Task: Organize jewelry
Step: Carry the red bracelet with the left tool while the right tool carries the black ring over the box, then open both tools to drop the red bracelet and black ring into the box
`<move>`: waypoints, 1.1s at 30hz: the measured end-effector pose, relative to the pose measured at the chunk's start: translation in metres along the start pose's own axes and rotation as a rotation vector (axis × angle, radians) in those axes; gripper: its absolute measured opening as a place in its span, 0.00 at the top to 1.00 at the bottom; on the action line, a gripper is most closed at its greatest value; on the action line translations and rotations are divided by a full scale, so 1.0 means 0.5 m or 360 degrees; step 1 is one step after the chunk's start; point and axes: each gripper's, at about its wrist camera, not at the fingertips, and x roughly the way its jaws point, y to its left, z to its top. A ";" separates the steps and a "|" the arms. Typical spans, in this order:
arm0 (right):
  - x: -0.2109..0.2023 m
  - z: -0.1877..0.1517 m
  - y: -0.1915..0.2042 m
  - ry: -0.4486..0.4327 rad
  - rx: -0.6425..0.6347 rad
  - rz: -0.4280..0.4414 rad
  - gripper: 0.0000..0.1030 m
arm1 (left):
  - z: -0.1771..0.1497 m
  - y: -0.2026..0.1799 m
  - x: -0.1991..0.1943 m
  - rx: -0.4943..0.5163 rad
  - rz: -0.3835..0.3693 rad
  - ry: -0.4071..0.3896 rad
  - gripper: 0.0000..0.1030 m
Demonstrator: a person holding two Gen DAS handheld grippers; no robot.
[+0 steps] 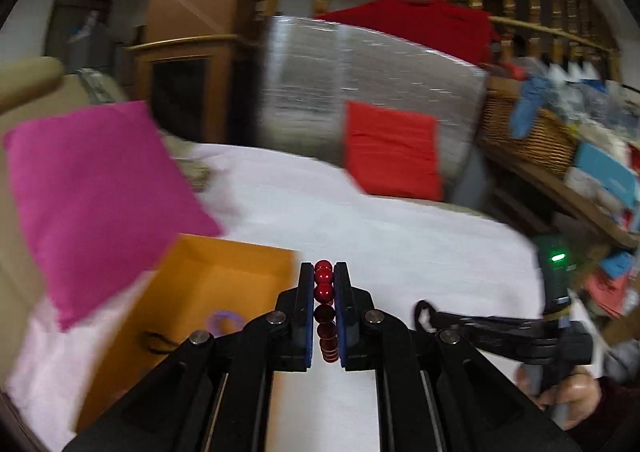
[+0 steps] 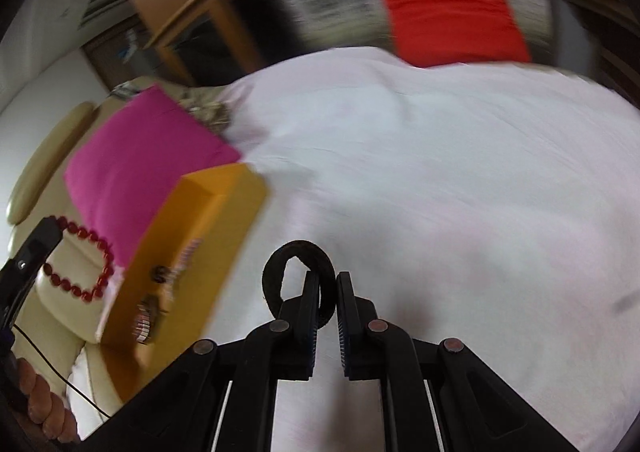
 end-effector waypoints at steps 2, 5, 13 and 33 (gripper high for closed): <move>0.025 0.031 0.059 0.0010 -0.0083 0.0040 0.91 | 0.022 0.048 0.039 -0.0025 0.0117 0.0056 0.91; 0.068 0.073 0.135 0.0030 -0.0156 0.0114 0.91 | 0.045 0.097 0.119 -0.0048 0.0226 0.0184 0.91; 0.214 0.136 0.233 0.0161 -0.0225 0.0105 0.90 | 0.033 0.187 0.230 -0.0172 0.0340 0.0303 0.91; 0.275 0.146 0.219 0.0200 -0.0148 -0.0049 0.76 | -0.011 0.177 0.261 -0.0054 0.0605 0.0374 0.48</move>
